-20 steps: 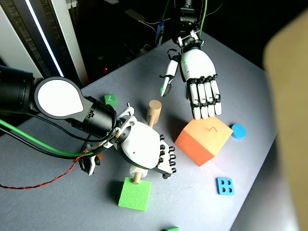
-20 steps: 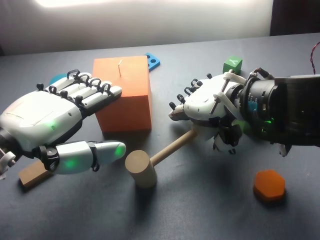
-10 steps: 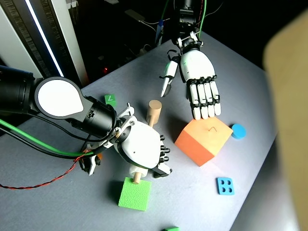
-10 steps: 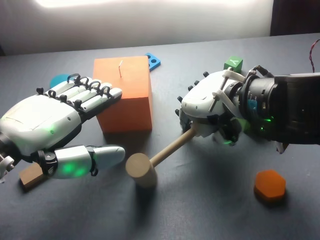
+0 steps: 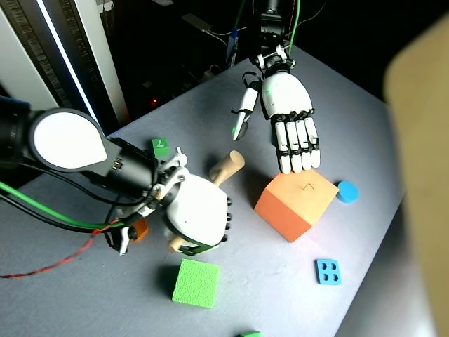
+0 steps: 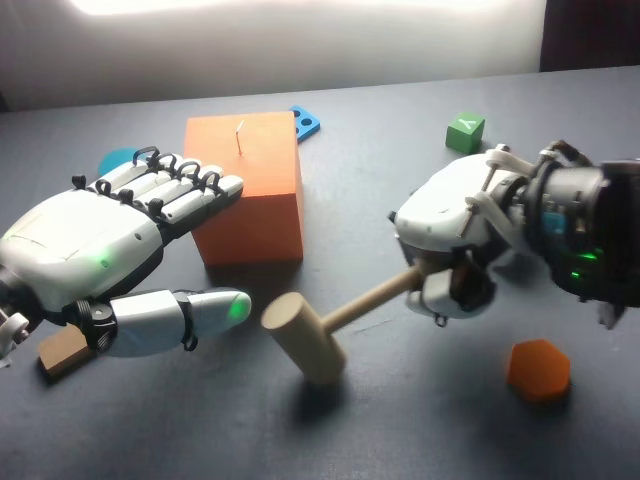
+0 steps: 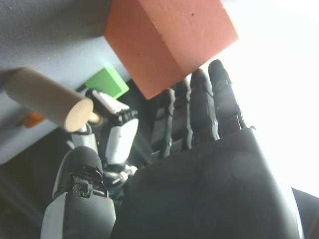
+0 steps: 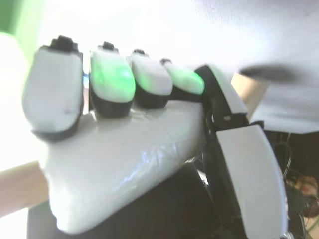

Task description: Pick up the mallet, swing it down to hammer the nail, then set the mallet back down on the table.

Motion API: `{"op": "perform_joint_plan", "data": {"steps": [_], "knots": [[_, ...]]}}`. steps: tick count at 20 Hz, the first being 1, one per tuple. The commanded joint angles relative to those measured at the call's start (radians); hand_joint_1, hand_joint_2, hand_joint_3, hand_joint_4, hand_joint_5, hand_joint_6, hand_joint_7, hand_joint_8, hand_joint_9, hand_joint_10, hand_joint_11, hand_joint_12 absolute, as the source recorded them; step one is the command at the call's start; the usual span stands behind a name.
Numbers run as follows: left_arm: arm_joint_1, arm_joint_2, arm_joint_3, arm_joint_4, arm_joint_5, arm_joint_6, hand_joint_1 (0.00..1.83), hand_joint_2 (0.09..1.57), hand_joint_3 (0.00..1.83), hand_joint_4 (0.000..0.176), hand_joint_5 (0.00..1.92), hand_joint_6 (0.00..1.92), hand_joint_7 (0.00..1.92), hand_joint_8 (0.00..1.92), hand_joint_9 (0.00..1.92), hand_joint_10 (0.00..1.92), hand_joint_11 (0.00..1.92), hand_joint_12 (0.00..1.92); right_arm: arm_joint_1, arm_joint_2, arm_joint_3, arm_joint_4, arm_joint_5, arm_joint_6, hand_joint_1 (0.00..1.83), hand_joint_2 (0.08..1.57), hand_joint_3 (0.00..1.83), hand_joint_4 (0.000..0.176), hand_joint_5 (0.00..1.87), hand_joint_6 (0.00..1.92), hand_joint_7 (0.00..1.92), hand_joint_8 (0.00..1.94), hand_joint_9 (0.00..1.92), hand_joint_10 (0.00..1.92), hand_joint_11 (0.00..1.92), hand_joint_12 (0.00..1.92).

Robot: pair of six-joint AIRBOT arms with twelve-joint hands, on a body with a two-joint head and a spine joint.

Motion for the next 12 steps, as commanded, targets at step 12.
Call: {"op": "perform_joint_plan", "data": {"steps": [12], "knots": [[0.001,-0.006,0.001,0.004,-0.085,-0.003,0.00,1.18,0.00,0.000,0.14,0.00,0.16,0.00,0.13,0.00,0.00,0.26,0.234,0.240,-0.222,-0.332,-0.106,0.312,0.41,1.56,0.00,0.000,1.16,1.92,1.46,1.94,1.58,1.92,1.73,1.92]]}}
